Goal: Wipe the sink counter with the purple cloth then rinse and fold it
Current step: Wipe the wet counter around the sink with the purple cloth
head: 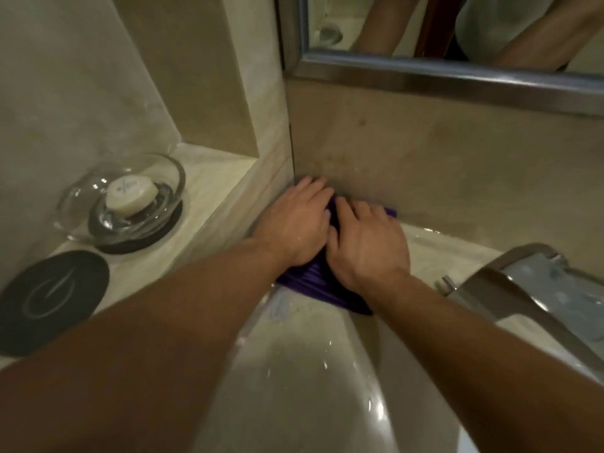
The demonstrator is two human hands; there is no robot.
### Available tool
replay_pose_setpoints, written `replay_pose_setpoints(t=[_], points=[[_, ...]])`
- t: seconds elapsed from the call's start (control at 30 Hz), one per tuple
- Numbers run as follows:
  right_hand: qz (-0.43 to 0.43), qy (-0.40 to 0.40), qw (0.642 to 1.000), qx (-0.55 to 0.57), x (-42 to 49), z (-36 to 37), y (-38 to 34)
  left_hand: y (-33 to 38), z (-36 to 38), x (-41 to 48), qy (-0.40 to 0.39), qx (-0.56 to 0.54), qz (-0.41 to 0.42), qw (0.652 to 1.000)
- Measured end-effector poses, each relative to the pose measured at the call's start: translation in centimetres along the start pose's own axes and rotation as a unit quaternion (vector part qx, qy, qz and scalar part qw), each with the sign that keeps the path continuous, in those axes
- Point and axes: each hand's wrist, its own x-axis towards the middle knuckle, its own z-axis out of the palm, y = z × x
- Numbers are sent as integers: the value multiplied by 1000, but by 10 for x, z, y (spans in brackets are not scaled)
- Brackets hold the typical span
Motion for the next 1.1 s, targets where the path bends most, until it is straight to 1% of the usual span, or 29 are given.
replay_pose_setpoints(t=[0.03, 0.1, 0.13, 0.23, 0.4, 0.53, 0.87, 1.1], points=[[-6, 3, 1000, 11, 0, 3, 3, -2, 3, 1, -15, -10, 6, 1000], [-12, -39, 999, 33, -6, 14, 6, -5, 16, -5, -71, -11, -7, 997], [-8, -56, 998, 33, -8, 18, 8, -6, 23, -8, -79, -4, -16, 997], [-5, -70, 997, 24, -11, 17, 7, -7, 30, -12, -66, -4, -20, 998], [-1, -96, 995, 7, -29, 13, -1, -6, 28, -28, -98, -9, -29, 995], [-4, -104, 994, 13, -55, 10, -11, -3, 31, -56, -99, -12, -42, 994], [-35, -113, 993, 21, -143, 8, -47, 11, 35, -164, -86, -24, -74, 993], [-16, -99, 995, 15, -231, 7, -83, 23, 42, -253, -87, -22, -53, 995]])
